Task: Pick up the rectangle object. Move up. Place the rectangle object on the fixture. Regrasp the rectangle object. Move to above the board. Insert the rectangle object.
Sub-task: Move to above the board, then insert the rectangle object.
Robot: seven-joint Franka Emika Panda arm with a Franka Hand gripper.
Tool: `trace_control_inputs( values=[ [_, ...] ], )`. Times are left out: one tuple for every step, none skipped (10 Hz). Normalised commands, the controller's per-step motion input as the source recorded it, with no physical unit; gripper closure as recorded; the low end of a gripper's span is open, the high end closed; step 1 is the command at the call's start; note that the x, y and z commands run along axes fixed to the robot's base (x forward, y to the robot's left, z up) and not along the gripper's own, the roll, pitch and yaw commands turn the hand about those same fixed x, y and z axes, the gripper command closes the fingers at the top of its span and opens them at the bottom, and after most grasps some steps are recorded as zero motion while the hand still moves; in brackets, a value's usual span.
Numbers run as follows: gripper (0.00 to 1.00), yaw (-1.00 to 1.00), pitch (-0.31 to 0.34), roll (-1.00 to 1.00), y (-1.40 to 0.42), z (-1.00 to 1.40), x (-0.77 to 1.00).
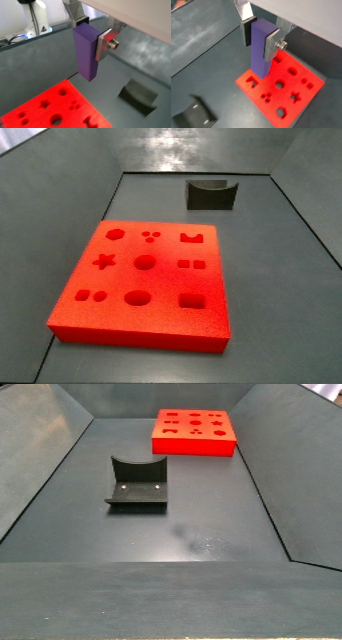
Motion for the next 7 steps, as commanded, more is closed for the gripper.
trace_control_inputs(
  values=[
    [1.0,-0.05,-0.053,-0.57,-0.05,0.03,-0.09],
    [1.0,-0.03,-0.046,-0.38,-0.03,0.03,-0.07],
    [1.0,-0.02,-0.037,-0.25,-0.01,0.01,-0.05],
    [1.0,0.0,0.0,0.0,-0.06,-0.03,0.0],
    [1.0,-0.01,0.0,0.0,-0.32,-0.24,0.18],
    [1.0,-0.06,-0.054,0.04,-0.59,-0.68,0.27],
    [1.0,-0.05,-0.149,0.04,-0.6,-1.0,0.3]
  ],
)
